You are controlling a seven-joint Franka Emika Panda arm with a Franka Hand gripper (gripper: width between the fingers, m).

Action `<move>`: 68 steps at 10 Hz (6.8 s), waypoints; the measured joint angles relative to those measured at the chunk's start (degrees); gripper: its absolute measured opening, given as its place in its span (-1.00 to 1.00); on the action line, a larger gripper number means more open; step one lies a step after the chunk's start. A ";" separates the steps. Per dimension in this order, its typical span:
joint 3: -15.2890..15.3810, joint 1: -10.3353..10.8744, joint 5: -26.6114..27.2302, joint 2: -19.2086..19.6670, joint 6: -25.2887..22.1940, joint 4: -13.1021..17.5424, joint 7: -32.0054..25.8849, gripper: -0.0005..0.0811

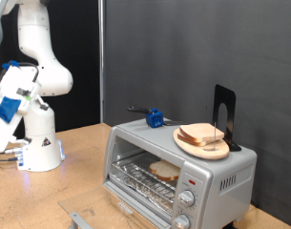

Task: Make a piece of toast with the oven

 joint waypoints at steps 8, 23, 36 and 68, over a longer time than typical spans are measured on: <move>0.34 -0.05 -0.53 9.28 -9.21 4.91 10.53 0.99; 12.83 2.85 7.47 30.47 15.79 3.30 -0.64 0.99; 15.05 1.76 10.68 11.21 -2.37 -1.08 -0.02 0.99; 16.62 1.27 24.12 23.92 -6.52 17.38 9.67 0.99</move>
